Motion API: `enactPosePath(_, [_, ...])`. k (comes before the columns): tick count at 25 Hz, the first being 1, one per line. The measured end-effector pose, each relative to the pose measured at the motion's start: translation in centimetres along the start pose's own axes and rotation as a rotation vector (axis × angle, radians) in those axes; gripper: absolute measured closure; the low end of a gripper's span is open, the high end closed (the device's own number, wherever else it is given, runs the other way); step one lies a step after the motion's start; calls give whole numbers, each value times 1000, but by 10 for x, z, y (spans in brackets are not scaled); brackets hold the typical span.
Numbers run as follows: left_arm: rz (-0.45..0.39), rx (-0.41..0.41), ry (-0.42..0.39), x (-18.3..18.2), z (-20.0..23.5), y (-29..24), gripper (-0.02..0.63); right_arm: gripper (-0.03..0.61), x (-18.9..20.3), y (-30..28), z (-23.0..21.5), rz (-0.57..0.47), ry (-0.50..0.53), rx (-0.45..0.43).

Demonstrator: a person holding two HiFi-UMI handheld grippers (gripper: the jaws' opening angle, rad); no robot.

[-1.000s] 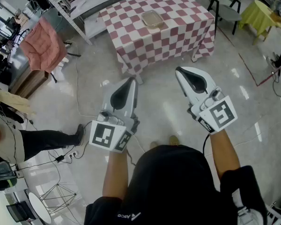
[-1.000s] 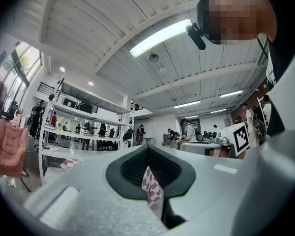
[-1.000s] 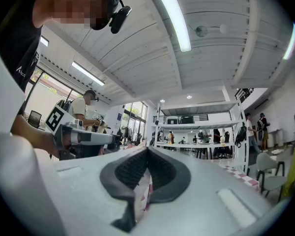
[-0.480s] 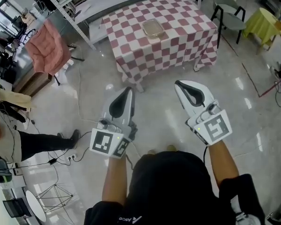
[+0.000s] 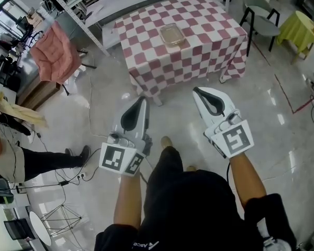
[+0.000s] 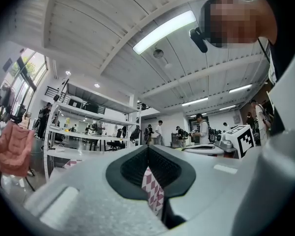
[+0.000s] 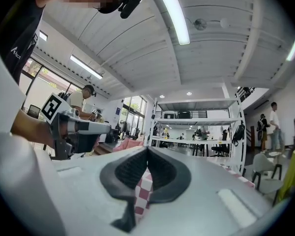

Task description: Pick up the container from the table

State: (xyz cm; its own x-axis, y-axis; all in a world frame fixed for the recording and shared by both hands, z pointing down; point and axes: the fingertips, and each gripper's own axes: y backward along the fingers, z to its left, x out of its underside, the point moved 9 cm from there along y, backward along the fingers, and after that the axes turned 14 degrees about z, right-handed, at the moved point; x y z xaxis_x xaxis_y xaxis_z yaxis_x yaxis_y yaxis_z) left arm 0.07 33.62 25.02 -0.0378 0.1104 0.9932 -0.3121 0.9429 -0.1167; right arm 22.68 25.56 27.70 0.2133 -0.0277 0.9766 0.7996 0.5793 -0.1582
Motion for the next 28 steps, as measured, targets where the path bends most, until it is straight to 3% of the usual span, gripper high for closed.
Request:
enactPosePath(4, [-4,4,13,4,28,-26,603,573,4,-38,-15,28,-8,5])
enactPosePath(8, [0,37,31,6,68,-63,603,472,5,-85,-34,63,-17,38])
enactPosePath(14, [22,88,50,11,144,-121,603,263,10,-164,-63,100,-59,115])
enactPosePath(18, [33,128,49,11,194,-157,603,88,17,-215,-80,106,-107,165])
enactPosePath(21, [42,162,47,12,227,-184,603,10,26,-253,-92,140,-130,215])
enactPosePath(28, [68,249,39,14,283,-238,603,-11,52,-325,-121,250,-164,319])
